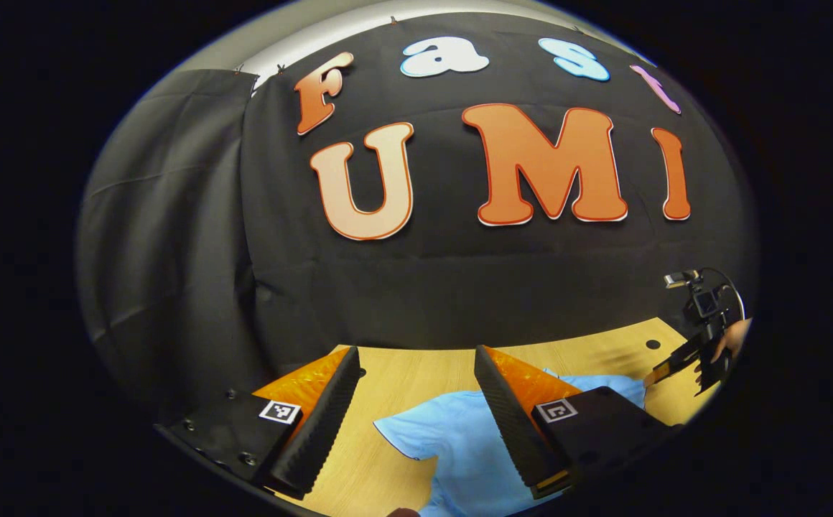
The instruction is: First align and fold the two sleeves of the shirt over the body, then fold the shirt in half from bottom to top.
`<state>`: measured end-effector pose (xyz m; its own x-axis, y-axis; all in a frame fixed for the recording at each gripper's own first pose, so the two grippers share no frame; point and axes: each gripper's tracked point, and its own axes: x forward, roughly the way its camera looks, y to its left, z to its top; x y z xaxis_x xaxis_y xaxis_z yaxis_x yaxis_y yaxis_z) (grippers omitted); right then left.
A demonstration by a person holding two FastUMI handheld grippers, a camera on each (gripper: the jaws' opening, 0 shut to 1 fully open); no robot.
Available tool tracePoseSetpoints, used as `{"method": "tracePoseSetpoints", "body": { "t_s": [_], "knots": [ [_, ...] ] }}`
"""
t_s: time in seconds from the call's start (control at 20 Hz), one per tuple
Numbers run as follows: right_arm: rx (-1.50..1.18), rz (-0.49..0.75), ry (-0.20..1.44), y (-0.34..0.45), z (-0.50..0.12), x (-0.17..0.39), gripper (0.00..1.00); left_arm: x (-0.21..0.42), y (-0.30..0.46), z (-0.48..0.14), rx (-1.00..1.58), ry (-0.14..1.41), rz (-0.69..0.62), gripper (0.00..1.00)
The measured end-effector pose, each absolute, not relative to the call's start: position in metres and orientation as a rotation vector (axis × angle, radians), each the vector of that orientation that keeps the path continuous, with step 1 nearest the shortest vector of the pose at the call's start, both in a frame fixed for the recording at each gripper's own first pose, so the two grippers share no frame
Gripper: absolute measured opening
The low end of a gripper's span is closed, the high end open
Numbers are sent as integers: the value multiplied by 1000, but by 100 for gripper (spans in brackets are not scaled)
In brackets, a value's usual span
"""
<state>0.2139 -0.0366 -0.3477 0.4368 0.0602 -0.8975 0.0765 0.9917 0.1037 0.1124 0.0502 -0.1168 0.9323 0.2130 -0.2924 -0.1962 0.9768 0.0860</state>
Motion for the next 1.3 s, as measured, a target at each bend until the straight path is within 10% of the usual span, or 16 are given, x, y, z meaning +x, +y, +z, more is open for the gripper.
{"method": "tracePoseSetpoints", "body": {
  "t_s": [0.5, 1.3],
  "knots": [
    [246, -92, 1312, -28, -395, 213, 82, 99, 80, -126, 36, 330, 271, 100],
    [319, -231, 1408, -23, -410, 215, 18, 67, 89, -126, 32, 321, 276, 100]
  ]
}}
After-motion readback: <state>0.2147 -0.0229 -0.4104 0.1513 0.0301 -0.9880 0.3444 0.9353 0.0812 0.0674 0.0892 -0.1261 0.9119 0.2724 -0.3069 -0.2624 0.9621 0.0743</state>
